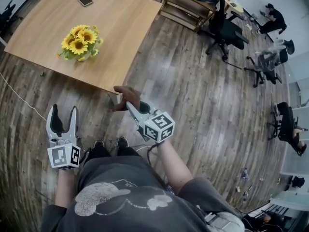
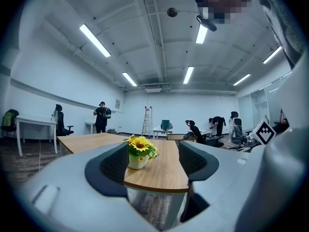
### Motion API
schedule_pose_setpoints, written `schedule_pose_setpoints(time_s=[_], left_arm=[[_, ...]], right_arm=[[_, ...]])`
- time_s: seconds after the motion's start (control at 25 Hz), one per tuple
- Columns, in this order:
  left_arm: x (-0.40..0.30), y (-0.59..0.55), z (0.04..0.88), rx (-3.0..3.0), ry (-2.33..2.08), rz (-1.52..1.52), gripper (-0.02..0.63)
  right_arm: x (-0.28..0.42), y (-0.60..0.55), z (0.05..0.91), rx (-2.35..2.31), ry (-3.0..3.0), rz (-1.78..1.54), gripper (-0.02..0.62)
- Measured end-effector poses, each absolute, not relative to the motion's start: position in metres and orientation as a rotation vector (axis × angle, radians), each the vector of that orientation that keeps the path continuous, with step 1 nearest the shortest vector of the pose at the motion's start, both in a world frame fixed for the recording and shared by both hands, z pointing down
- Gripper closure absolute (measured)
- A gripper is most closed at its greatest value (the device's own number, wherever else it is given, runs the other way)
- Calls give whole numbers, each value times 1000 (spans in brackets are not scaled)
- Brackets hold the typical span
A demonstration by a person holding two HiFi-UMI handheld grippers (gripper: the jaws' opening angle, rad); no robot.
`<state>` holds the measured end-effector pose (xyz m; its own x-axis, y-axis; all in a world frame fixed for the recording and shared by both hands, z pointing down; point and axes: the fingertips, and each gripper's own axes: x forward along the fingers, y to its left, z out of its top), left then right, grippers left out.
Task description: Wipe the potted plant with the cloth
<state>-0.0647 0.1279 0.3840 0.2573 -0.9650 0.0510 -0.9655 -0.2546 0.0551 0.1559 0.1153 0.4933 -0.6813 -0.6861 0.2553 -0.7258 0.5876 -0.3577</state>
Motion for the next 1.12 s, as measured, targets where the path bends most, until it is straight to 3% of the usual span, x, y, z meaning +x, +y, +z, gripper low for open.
schedule_pose_setpoints(time_s=[0.68,0.96,1.12], left_arm=[[-129,217,398,2524,-1714,-59,272],[-137,255,396,2558,-1670,-92,320],[-142,271,402,2565,-1652,-109,405]], right_arm=[[75,206,459,1336,-2719,571,546],[46,252,446,1379,-2735,503,546],[39,270,441,1424,-2734,480,548]])
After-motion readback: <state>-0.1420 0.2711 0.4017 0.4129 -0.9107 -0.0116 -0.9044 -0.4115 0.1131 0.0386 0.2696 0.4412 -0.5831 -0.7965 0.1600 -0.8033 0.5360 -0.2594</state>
